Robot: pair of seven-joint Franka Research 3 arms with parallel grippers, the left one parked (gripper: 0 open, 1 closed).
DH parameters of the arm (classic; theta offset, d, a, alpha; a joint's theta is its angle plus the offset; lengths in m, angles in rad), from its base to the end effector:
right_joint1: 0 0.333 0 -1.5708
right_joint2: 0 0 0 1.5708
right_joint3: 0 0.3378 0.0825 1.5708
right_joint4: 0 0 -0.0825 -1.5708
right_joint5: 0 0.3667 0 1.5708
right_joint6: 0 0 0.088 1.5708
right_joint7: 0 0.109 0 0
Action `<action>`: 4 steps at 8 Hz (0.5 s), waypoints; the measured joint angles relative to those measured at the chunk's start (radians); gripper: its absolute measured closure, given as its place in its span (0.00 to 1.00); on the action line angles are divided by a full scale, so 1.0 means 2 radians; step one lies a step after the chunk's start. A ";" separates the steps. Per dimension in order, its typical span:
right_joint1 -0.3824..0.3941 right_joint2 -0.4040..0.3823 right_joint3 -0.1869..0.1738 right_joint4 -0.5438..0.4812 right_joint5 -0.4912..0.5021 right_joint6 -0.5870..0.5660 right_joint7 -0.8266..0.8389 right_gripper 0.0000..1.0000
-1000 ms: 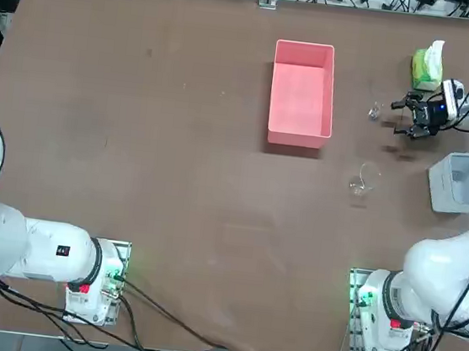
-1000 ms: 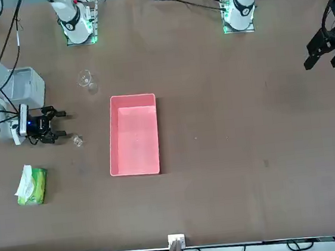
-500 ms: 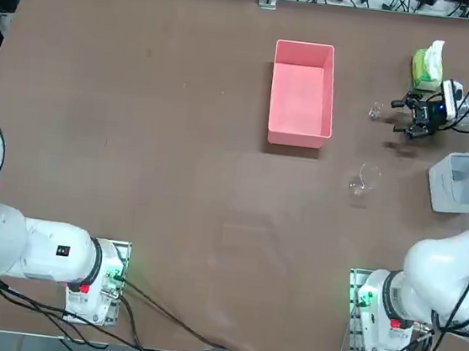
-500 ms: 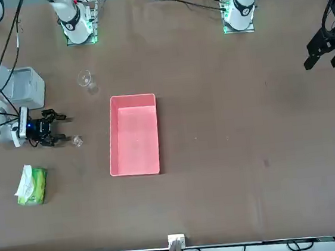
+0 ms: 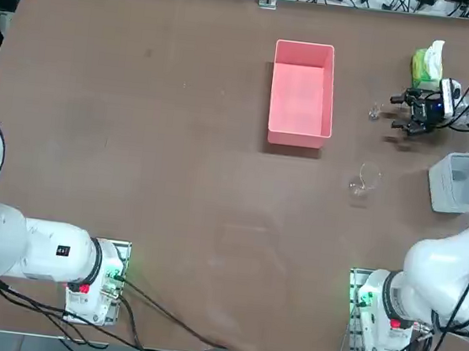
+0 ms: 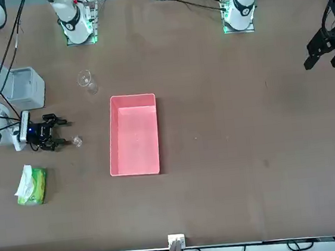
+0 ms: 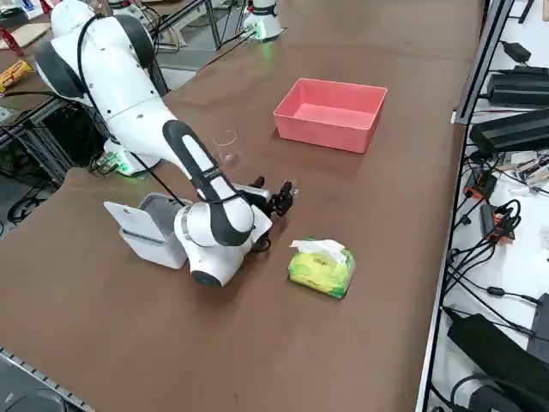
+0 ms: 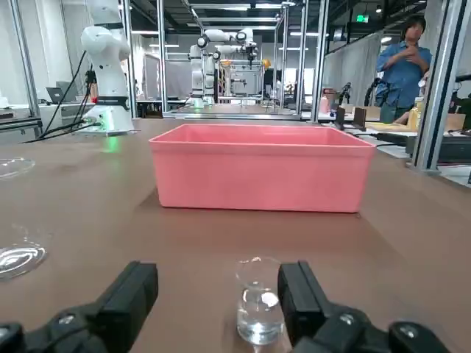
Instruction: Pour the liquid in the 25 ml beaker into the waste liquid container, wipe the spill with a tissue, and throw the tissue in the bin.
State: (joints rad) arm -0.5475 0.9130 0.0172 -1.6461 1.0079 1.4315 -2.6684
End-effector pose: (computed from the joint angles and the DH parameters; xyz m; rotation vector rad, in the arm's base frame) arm 0.5471 -0.2040 0.1194 -1.3025 -1.3580 -1.1344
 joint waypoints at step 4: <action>0.001 0.021 0.012 0.019 0.008 -0.002 -0.003 0.00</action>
State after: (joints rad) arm -0.5449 0.9550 0.0415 -1.6073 1.0234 1.4278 -2.6734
